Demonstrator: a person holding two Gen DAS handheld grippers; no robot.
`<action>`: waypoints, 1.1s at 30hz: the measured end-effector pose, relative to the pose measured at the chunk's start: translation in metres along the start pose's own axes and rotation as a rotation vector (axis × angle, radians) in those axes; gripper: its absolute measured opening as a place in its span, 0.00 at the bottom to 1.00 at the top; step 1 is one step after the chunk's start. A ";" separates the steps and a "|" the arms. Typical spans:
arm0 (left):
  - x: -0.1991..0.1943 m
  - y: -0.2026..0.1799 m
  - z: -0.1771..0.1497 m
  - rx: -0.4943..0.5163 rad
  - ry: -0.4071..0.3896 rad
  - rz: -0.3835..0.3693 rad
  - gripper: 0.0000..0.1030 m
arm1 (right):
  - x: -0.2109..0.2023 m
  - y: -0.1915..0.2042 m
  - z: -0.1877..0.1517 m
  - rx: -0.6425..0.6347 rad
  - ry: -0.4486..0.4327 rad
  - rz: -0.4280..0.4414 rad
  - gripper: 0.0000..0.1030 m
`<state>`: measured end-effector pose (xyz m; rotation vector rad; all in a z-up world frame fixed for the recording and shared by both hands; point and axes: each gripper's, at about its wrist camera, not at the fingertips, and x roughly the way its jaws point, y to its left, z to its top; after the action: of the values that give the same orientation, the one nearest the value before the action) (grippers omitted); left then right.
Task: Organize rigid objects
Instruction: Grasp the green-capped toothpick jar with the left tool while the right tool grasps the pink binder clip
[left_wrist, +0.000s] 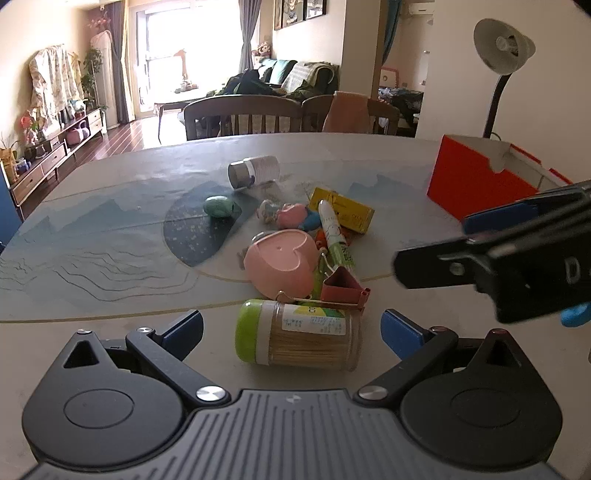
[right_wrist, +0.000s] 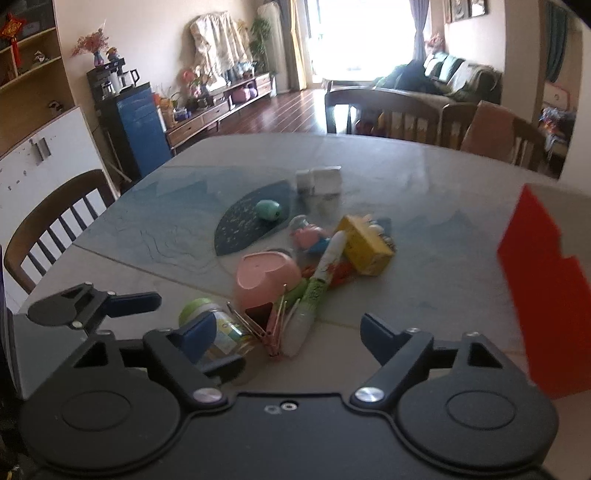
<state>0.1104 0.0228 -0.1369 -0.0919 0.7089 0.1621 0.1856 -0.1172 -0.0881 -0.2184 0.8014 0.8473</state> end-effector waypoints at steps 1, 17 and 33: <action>0.004 0.000 -0.001 -0.002 0.003 0.003 0.99 | 0.005 0.001 0.001 -0.009 0.010 -0.001 0.79; 0.031 0.001 -0.001 -0.049 0.023 -0.007 0.86 | 0.055 0.006 0.009 -0.052 0.099 0.067 0.46; 0.028 0.004 -0.004 -0.051 0.032 -0.029 0.83 | 0.061 0.013 0.010 -0.052 0.094 0.028 0.22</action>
<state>0.1278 0.0294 -0.1580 -0.1539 0.7347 0.1510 0.2056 -0.0690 -0.1229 -0.2953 0.8720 0.8903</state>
